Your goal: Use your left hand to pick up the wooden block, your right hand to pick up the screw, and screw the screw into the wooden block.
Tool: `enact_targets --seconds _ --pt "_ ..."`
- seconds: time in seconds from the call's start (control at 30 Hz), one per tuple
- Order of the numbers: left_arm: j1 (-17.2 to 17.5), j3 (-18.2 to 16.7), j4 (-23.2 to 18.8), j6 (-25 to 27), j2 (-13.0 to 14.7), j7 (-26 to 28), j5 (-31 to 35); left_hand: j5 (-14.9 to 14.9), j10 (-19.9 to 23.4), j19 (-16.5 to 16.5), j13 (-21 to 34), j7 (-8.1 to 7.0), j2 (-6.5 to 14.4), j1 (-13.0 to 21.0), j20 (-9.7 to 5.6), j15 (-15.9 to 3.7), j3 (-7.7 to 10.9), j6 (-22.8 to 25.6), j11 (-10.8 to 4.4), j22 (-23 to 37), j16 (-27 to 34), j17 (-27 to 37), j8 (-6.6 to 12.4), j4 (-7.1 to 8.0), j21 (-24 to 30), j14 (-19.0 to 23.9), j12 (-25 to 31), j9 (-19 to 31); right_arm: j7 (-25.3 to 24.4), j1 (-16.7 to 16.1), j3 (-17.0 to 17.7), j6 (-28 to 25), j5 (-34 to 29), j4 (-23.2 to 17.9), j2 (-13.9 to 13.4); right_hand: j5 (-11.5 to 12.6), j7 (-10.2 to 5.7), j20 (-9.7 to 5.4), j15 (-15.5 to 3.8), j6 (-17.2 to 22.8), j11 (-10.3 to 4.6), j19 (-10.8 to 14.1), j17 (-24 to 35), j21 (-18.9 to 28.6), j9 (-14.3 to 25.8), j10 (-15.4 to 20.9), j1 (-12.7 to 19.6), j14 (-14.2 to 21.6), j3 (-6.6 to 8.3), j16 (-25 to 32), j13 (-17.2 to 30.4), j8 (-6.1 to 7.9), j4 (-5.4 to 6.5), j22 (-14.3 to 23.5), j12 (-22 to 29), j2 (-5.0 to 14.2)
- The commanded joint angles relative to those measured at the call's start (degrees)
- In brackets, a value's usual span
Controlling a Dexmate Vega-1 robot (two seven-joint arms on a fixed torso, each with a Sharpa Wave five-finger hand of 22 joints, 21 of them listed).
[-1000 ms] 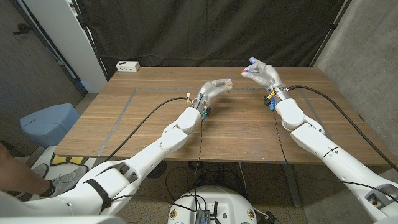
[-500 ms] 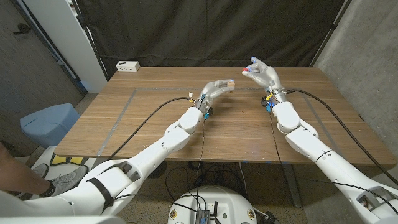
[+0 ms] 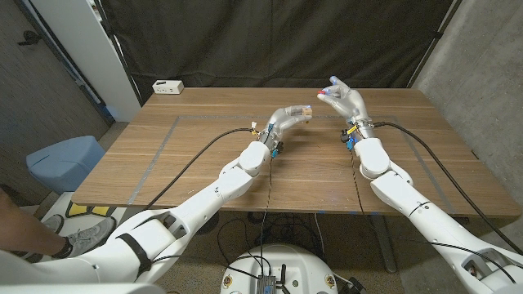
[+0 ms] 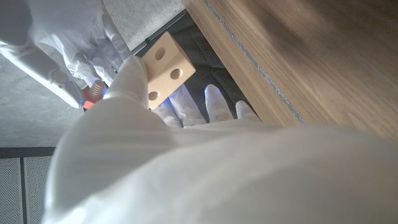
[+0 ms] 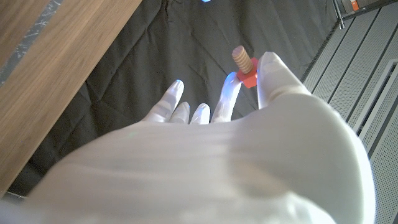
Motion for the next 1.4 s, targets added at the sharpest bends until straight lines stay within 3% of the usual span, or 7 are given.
enact_targets --seconds 0.03,0.53,1.4 --pt "0.1 0.3 -0.2 0.8 -0.5 -0.4 -0.5 0.3 0.5 0.2 3.3 0.37 0.8 0.3 0.14 -6.00 -0.09 2.5 0.12 0.3 0.3 0.1 0.31 0.29 0.4 0.8 0.4 0.2 -0.6 -0.1 -0.4 3.6 0.6 2.7 2.4 0.5 -0.23 -4.35 -4.50 -0.8 -0.12 0.1 0.2 0.0 -0.1 -0.4 0.2 0.6 0.60 0.0 0.1 -0.20 -0.02 0.1 -0.3 0.32" --pt "-0.2 0.3 0.1 1.1 -0.7 -1.2 -1.4 0.3 0.4 0.3 3.5 0.50 1.0 0.3 0.11 -5.92 -0.20 2.5 0.12 0.3 0.3 0.1 0.28 0.30 0.5 0.8 0.2 0.2 0.7 1.8 -0.8 7.7 1.8 8.0 4.5 0.7 -0.73 -4.32 -4.50 -1.8 -1.20 0.0 0.2 0.0 -0.6 -1.2 1.0 0.5 1.17 0.0 0.1 -0.40 -0.34 0.1 -0.5 0.87" --pt "-0.6 0.5 0.2 1.8 -0.8 -1.6 -1.5 0.4 0.3 0.4 3.7 0.54 1.2 0.2 0.17 -5.77 -0.34 2.3 0.14 0.3 0.2 0.1 0.18 0.31 0.4 0.7 0.0 0.3 1.8 1.4 -0.8 8.4 2.6 8.3 4.7 0.8 -1.34 -4.15 -4.03 -3.0 -2.20 -0.7 0.1 -0.1 -2.0 -2.8 2.2 -0.2 1.20 -0.3 0.1 -1.06 -0.56 0.2 -0.7 1.61"
